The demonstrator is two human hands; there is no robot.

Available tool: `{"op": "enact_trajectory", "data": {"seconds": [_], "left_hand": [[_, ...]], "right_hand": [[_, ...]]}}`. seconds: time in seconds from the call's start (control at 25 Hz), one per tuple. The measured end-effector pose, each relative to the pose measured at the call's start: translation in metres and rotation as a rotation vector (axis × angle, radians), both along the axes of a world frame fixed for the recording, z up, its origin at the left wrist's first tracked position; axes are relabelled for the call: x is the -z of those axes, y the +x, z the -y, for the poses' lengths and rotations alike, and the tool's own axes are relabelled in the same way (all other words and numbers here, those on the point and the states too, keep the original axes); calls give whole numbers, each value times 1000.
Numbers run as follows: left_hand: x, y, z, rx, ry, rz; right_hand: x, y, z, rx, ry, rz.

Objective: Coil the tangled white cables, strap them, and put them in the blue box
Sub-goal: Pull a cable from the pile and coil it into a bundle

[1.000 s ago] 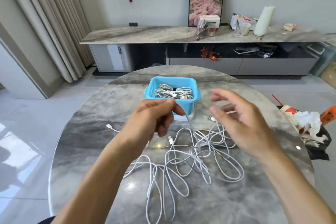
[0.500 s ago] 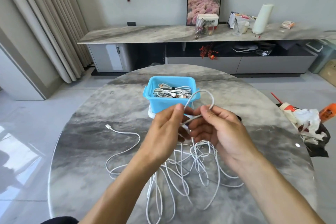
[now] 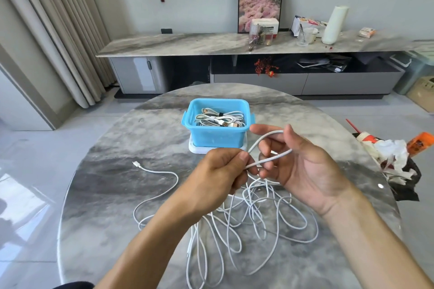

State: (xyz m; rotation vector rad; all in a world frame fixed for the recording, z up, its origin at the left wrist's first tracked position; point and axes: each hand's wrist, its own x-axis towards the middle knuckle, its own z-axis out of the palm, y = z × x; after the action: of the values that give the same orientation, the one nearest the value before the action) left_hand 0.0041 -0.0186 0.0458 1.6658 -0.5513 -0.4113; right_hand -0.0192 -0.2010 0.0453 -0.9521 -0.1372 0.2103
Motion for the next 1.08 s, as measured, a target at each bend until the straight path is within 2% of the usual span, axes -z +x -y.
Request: {"op": "enact_trajectory", "data": {"seconds": [0.08, 0.12, 0.24, 0.28, 0.32, 0.4, 0.44, 0.48, 0.56, 0.6, 0.68, 0.76, 0.84, 1.0, 1.08], "left_hand": [[-4, 4, -4, 4, -88, -122], [-5, 6, -5, 15, -96, -149], [-5, -2, -1, 55, 19, 18], [-4, -5, 2, 19, 33, 81], [-3, -6, 4, -39, 3, 98], [-4, -1, 2, -151, -200, -49], [-7, 4, 0, -191, -313, -141], [-9, 8, -3, -227, -403, -218], [-12, 15, -11, -314, -541, -327], [-13, 20, -16, -380, -586, -366], [-12, 30, -27, -532, -555, -362], [-9, 38, -36, -618, -381, -239], [-8, 38, -37, -562, -189, -33], [5, 20, -12, -373, 249, 536], [11, 11, -1, -324, 309, 626]], "right_hand": [[1, 1, -3, 31, 2, 47], [1, 1, -7, 110, -62, 74], [7, 4, -13, 469, -345, 87], [10, 6, -14, 502, -365, 73], [15, 8, -15, 441, -330, 72], [17, 7, -22, 141, -312, 66], [23, 6, -29, -1, -468, 63], [31, 4, -34, -125, -708, 83], [41, 1, -42, -201, -1174, 132], [40, 2, -43, -208, -1250, 100], [32, 4, -29, -157, -1123, -42], [12, 4, -9, -9, -900, -104], [-6, 0, 5, 72, -713, -79], [-14, -7, 2, 159, -312, -71], [-13, -7, -10, 198, -170, -66]]}}
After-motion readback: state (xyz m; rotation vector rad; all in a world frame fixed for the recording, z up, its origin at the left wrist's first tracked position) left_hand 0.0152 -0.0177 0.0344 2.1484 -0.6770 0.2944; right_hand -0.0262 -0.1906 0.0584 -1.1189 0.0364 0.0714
